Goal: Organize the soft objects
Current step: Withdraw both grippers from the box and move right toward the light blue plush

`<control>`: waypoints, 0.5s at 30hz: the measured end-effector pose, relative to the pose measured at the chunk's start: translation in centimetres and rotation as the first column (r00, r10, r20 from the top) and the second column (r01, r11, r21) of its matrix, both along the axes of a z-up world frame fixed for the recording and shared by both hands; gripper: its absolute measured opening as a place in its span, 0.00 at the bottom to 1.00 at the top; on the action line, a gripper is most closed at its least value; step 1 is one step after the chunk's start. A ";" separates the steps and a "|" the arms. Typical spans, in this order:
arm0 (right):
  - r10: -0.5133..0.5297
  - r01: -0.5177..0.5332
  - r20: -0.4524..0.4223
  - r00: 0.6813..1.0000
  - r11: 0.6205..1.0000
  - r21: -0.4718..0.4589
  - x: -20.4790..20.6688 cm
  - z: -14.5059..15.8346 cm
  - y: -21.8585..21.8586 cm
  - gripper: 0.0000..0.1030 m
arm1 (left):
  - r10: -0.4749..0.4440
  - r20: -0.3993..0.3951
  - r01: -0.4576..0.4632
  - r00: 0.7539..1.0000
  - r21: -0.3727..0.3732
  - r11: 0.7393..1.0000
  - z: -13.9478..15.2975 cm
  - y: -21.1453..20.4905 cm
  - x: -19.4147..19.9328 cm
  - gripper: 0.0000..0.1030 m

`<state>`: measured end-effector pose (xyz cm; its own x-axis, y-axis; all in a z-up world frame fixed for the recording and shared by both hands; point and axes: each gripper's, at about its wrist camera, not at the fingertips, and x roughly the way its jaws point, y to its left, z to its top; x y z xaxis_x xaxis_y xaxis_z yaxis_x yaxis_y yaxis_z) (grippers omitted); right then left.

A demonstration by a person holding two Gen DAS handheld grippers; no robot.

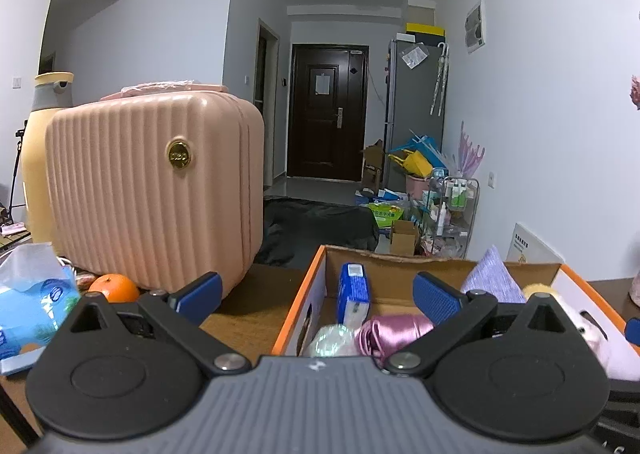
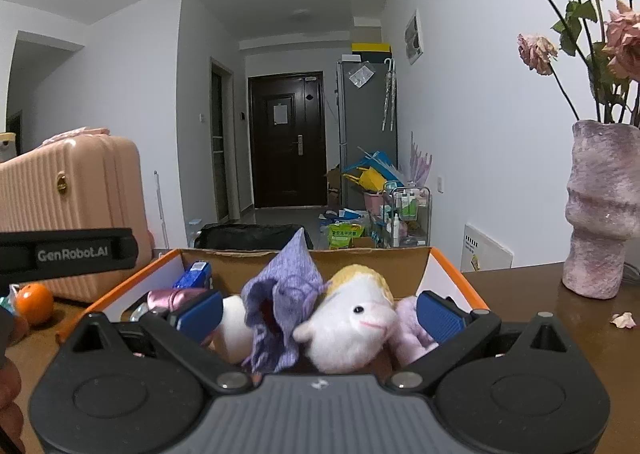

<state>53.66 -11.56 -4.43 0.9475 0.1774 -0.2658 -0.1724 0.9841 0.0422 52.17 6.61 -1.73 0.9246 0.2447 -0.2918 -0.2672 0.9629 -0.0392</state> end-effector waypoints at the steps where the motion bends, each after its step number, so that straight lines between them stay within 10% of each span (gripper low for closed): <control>1: 0.001 0.000 0.004 1.000 1.000 -0.006 -0.5 0.0 -0.1 1.00 | -0.002 -0.002 0.002 1.000 0.001 1.000 0.0 -0.1 -0.3 1.00; 15: -0.014 0.016 0.032 0.999 0.998 -0.060 -6.9 -0.1 -2.3 1.00 | -0.015 -0.014 0.015 1.000 -0.014 1.000 0.1 -0.1 -6.4 1.00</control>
<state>46.75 -13.90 -4.54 0.9582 0.1473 -0.2451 -0.1575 0.9873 -0.0225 45.75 6.49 -1.66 0.9240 0.2264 -0.3082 -0.2530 0.9662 -0.0487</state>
